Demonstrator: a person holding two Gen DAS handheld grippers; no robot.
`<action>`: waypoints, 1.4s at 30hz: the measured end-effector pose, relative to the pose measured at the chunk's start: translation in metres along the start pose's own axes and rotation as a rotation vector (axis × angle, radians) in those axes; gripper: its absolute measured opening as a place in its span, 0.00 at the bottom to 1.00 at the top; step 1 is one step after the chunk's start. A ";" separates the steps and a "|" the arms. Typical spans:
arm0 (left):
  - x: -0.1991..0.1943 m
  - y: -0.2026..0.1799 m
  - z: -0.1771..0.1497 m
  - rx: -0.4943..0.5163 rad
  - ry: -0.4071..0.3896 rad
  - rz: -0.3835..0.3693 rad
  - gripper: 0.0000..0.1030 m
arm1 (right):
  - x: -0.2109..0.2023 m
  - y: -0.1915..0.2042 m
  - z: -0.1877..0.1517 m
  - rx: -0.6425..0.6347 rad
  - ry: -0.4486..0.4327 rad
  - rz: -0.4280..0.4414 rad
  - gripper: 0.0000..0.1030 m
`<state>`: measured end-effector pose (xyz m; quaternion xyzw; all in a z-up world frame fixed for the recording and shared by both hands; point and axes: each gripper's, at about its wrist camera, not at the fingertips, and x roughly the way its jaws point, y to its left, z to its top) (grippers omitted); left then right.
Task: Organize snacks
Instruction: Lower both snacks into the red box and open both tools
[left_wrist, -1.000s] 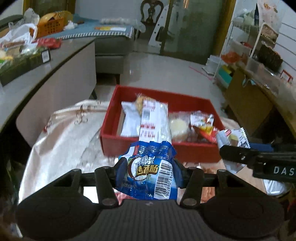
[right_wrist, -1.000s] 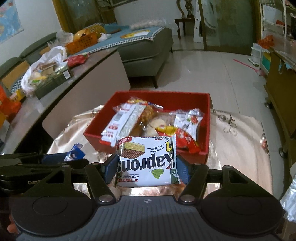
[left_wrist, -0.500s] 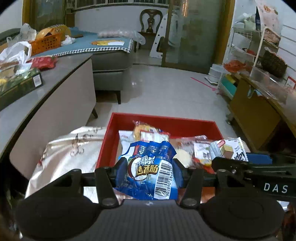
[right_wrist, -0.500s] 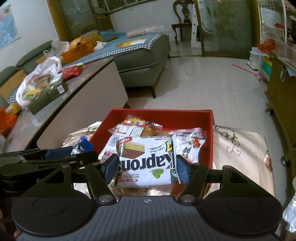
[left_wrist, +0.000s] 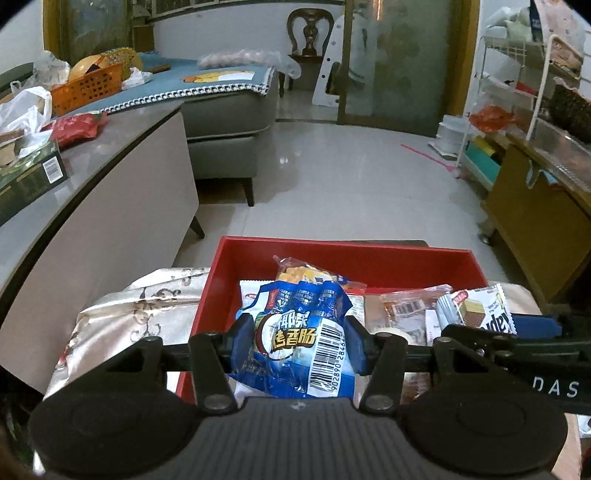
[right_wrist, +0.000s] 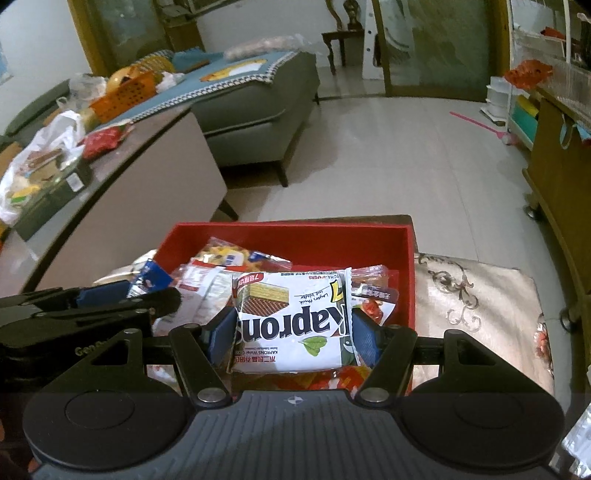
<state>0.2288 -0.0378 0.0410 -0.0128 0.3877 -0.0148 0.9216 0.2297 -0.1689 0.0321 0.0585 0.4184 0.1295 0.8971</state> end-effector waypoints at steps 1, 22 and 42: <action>0.003 0.000 0.000 0.000 0.003 0.002 0.44 | 0.002 0.000 0.000 -0.003 0.002 -0.005 0.70; 0.015 -0.006 0.007 -0.002 0.016 0.025 0.55 | 0.010 -0.003 0.007 -0.023 -0.024 -0.059 0.76; -0.027 0.005 -0.007 -0.049 0.016 0.005 0.55 | -0.023 0.002 -0.007 0.005 -0.029 -0.082 0.80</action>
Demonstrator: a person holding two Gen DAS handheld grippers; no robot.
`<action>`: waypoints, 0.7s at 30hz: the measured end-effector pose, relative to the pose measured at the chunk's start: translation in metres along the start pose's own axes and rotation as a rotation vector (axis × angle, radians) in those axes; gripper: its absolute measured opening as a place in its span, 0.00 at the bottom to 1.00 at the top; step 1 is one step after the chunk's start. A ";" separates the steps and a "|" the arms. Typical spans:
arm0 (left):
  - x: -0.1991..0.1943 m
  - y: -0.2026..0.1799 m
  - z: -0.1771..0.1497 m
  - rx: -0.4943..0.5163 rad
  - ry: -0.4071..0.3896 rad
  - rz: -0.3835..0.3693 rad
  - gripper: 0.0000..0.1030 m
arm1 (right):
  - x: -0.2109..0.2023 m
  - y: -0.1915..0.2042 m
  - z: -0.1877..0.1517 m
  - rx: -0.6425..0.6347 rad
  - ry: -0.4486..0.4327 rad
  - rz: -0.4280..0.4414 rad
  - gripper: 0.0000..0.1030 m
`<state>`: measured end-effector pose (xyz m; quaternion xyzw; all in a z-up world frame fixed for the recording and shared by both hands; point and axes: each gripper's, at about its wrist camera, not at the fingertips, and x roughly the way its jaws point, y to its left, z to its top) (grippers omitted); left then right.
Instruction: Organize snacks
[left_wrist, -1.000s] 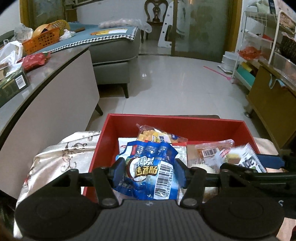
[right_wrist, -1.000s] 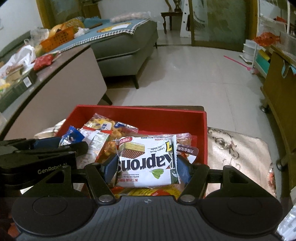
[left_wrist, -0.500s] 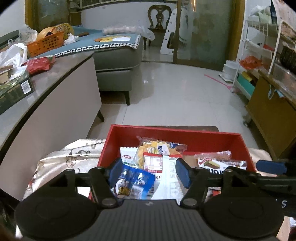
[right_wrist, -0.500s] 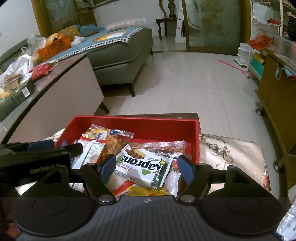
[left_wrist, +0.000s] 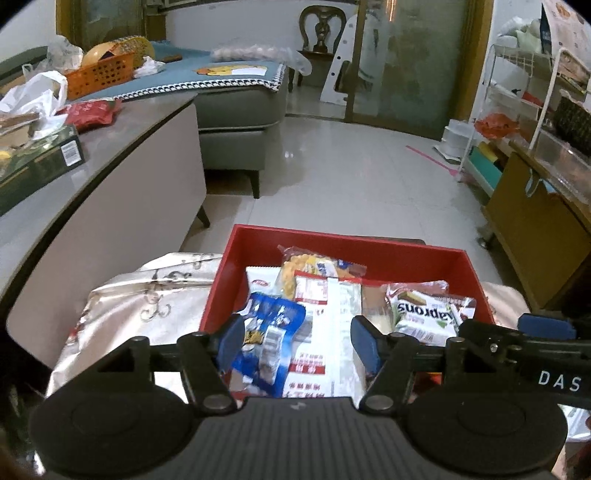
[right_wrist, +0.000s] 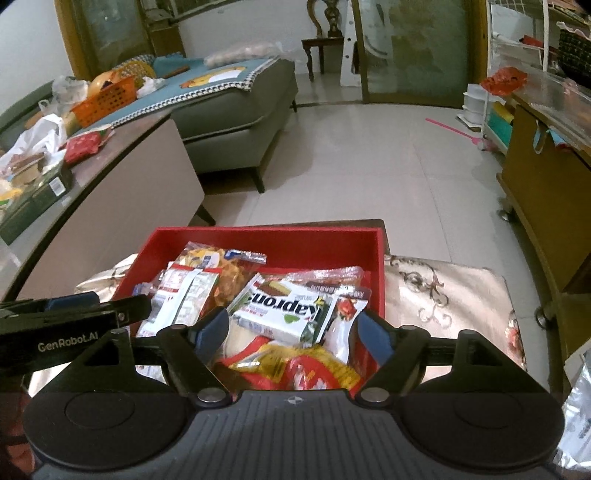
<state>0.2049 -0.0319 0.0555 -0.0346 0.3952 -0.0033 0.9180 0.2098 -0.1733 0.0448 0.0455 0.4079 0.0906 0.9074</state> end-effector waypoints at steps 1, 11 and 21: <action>-0.002 0.000 -0.002 -0.001 -0.001 0.004 0.55 | -0.001 0.000 -0.001 -0.001 0.003 -0.003 0.80; -0.024 0.003 -0.021 0.014 -0.003 0.009 0.55 | -0.012 0.004 -0.018 0.010 0.027 -0.013 0.83; -0.062 0.000 -0.047 0.065 -0.030 0.010 0.56 | -0.044 0.018 -0.039 0.001 0.010 0.008 0.84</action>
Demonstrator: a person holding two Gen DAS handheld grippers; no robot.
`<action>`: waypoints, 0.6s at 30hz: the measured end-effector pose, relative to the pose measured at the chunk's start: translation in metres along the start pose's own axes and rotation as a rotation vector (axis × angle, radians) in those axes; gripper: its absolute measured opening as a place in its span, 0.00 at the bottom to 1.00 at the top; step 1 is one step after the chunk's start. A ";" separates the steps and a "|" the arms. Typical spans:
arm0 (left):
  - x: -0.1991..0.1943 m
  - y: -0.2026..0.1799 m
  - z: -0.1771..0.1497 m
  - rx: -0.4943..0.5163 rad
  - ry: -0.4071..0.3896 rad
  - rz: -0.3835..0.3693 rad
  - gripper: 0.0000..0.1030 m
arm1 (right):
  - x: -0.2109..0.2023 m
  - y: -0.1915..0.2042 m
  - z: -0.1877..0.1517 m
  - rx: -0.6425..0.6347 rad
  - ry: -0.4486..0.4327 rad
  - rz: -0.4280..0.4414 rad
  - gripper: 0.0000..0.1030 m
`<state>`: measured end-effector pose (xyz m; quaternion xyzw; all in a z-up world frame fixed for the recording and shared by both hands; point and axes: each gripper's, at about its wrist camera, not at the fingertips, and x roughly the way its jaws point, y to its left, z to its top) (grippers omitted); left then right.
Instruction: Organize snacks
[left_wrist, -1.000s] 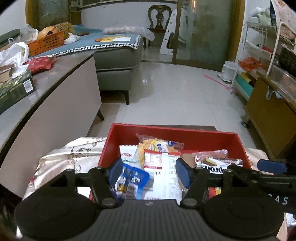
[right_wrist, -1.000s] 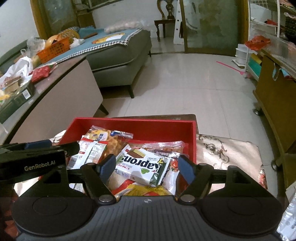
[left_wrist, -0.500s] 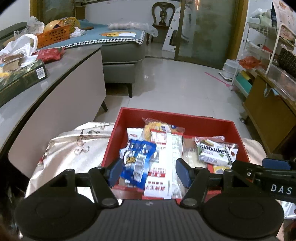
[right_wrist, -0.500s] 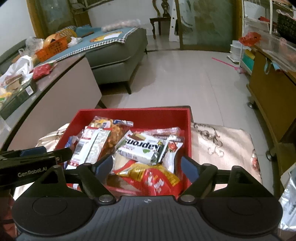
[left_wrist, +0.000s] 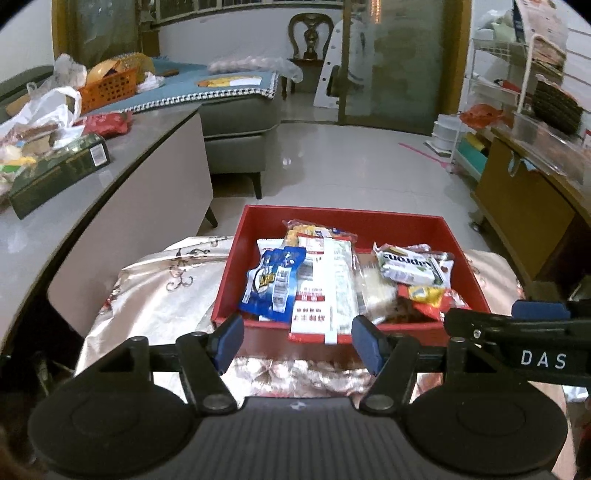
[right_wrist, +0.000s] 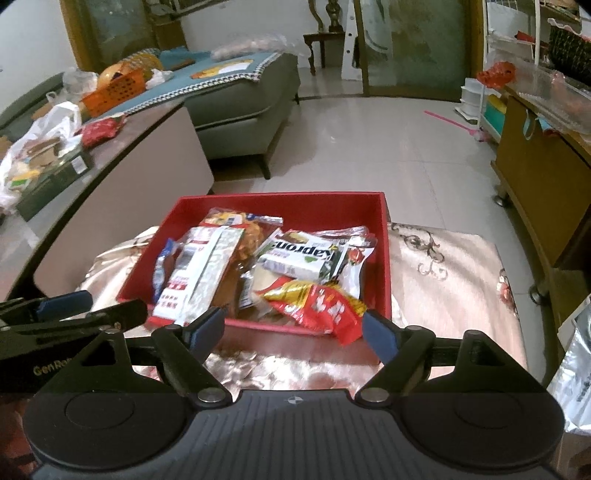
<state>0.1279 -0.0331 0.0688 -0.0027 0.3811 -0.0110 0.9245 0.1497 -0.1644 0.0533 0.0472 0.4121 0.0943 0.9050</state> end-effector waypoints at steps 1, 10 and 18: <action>-0.004 0.000 -0.002 0.004 -0.005 0.001 0.56 | -0.004 0.002 -0.003 0.000 -0.003 0.002 0.84; -0.041 0.004 -0.027 0.000 -0.030 -0.004 0.58 | -0.040 0.015 -0.032 -0.009 -0.024 0.020 0.85; -0.067 0.005 -0.046 0.005 -0.045 -0.003 0.63 | -0.065 0.019 -0.053 -0.013 -0.038 0.032 0.85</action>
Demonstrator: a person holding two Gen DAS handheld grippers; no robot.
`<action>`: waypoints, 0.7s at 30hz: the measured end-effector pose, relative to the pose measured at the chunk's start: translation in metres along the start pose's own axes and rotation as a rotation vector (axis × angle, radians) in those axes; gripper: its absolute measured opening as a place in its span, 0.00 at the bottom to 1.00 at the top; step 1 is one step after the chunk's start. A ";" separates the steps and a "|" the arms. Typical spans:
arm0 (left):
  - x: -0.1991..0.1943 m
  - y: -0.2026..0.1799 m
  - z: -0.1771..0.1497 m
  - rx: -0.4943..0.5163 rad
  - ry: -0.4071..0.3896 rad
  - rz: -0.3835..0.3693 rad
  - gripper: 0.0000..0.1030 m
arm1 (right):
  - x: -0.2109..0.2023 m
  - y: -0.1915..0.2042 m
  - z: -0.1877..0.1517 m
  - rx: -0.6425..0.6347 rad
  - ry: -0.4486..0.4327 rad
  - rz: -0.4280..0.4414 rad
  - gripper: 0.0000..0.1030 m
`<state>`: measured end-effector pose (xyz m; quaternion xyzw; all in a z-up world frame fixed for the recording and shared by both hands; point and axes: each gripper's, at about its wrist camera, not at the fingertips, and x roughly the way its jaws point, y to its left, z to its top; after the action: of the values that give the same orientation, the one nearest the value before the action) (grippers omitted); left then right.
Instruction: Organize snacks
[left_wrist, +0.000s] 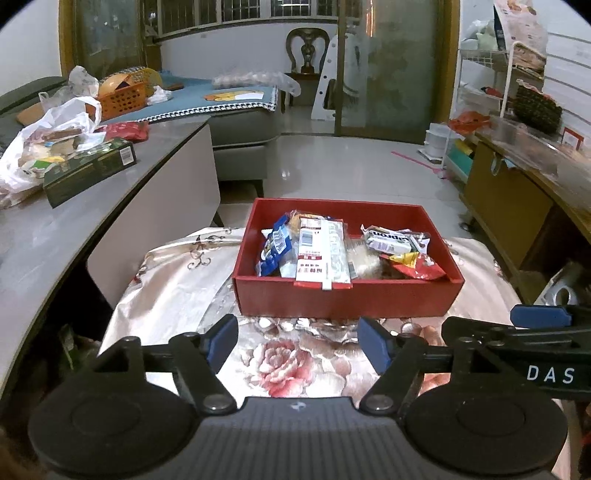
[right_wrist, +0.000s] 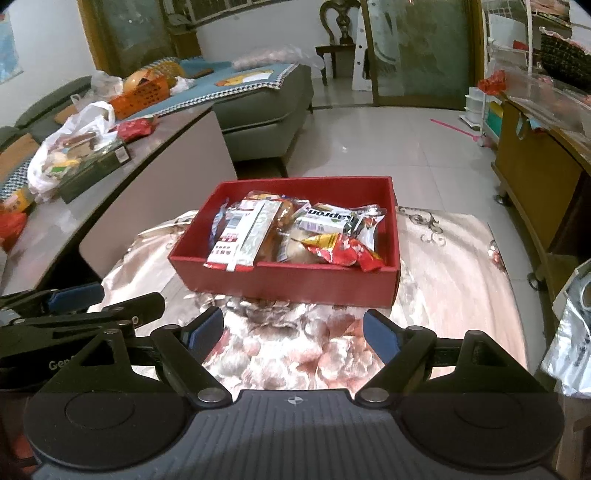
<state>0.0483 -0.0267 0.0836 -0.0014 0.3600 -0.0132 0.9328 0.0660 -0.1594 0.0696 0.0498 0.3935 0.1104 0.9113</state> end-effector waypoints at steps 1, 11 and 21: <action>-0.003 0.000 -0.002 -0.001 -0.002 0.000 0.63 | -0.002 0.001 -0.002 -0.001 -0.001 0.001 0.85; -0.019 -0.001 -0.023 -0.001 -0.003 0.032 0.70 | -0.020 0.007 -0.019 -0.016 0.002 0.001 0.85; -0.031 -0.001 -0.035 0.005 -0.019 0.051 0.77 | -0.031 0.009 -0.033 -0.023 0.006 -0.002 0.86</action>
<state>0.0015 -0.0265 0.0783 0.0098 0.3511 0.0097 0.9362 0.0193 -0.1577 0.0706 0.0387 0.3949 0.1140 0.9108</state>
